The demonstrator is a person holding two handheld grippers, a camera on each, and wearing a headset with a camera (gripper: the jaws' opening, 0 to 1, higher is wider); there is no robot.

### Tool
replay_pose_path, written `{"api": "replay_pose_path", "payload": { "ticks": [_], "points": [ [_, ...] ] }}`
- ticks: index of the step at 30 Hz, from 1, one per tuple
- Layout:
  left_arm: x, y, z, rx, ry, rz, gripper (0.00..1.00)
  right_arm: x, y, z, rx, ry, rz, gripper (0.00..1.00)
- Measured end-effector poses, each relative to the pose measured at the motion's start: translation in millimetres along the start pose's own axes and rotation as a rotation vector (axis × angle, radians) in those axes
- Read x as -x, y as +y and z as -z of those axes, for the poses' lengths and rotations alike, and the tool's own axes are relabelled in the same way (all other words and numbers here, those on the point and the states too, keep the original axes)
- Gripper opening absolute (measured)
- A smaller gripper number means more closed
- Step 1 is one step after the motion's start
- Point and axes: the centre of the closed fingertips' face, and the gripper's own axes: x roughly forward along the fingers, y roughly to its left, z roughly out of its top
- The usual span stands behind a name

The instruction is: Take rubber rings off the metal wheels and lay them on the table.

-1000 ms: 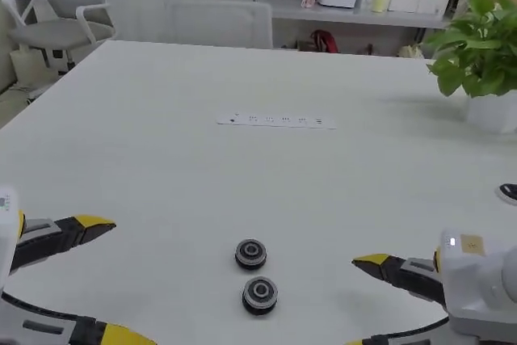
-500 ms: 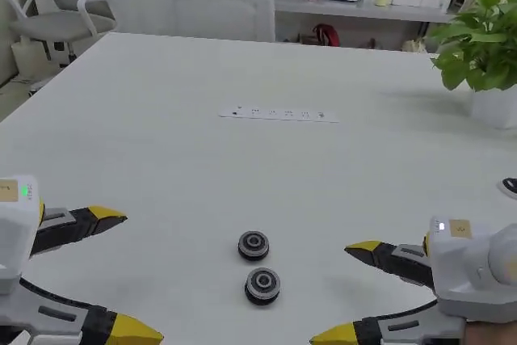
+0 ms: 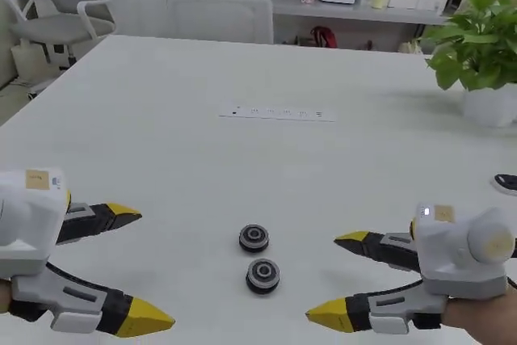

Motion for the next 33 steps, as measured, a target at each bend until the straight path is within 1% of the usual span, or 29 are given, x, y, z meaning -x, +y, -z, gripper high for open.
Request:
{"api": "replay_pose_path", "payload": {
  "ticks": [5, 10, 13, 15, 20, 24, 30, 33],
  "points": [
    [-2.7, -3.2, -1.0, 0.001, -0.003, 0.016, 0.92, -2.0, -0.4, 0.0, 0.004, 0.003, -0.009, 0.65],
    [-4.2, -4.6, -0.2, -0.012, 0.009, 0.028, 0.90, -6.7, 4.6, -4.8, 0.031, 0.010, -0.035, 0.61],
    [-5.1, -4.9, -2.3, -0.013, 0.003, 0.036, 0.87, -10.5, 7.2, -5.7, 0.040, 0.016, -0.049, 0.59],
    [-6.9, -4.8, -2.7, -0.014, 0.004, 0.040, 0.86, -12.9, 8.3, -3.3, 0.042, 0.022, -0.064, 0.57],
    [-11.9, -6.2, -2.7, -0.017, 0.011, 0.049, 0.85, -15.7, 10.4, 5.7, 0.052, 0.062, -0.090, 0.54],
    [-15.2, -7.1, -1.7, -0.022, 0.022, 0.061, 0.84, -17.2, 12.1, 6.9, 0.047, 0.065, -0.104, 0.53],
    [-17.7, -5.1, -2.3, -0.024, 0.037, 0.069, 0.83, -19.7, 10.4, 12.4, 0.042, 0.087, -0.123, 0.50],
    [-18.4, -3.5, -1.4, -0.019, 0.045, 0.072, 0.83, -20.6, 9.6, 10.5, 0.032, 0.080, -0.128, 0.49]
  ]
}}
